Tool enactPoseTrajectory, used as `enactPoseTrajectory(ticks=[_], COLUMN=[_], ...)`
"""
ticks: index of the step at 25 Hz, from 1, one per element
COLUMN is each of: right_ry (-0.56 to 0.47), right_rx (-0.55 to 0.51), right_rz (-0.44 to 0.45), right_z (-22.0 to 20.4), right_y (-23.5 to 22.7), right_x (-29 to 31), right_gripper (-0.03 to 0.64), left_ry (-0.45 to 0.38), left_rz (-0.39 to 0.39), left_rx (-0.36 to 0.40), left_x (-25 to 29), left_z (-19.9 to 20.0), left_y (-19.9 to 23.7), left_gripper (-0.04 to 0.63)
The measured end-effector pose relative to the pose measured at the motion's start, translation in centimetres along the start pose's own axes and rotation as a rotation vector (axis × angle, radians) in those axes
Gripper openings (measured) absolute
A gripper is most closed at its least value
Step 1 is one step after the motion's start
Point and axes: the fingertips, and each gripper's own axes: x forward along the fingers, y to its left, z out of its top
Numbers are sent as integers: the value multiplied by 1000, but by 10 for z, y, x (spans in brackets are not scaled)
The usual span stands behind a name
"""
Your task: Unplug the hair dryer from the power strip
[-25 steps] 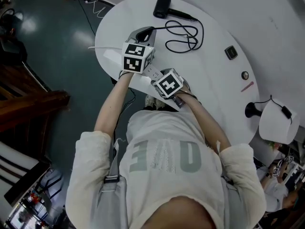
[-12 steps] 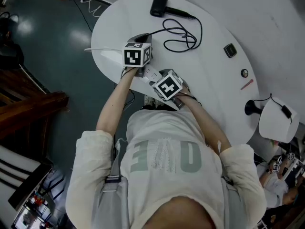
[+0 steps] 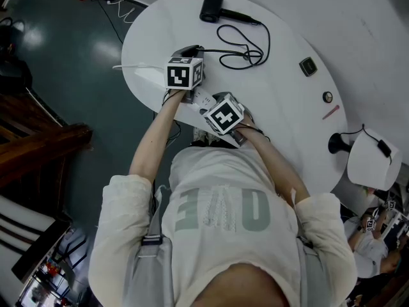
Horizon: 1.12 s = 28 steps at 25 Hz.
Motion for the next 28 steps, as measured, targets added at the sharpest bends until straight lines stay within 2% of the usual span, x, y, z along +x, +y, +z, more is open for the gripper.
enactPoseTrajectory(ticks=[4,8,17,22,28], right_ry=[-3,-5,2,0,1], right_rx=[-1,1,7,-5,-16], right_rz=[-6,-3,9,6,3], right_z=[1,-1,-1,-1,-1], right_y=[-1,-1,-3,-3,-3], right_x=[-3,-1,-5,-5,-5], right_gripper=[262,262,262,262,264], left_ry=[-3,-1,35,102,145], left_rz=[-12,-44,-43,-52,-91], left_rx=[3,-5,-8,31,10], left_x=[-6,-12,-28,-34,-39], left_z=[3,3,-13,-29,-41], left_y=[-1,-5,-3,-1,-7], left_gripper=[45,126,217,272,370])
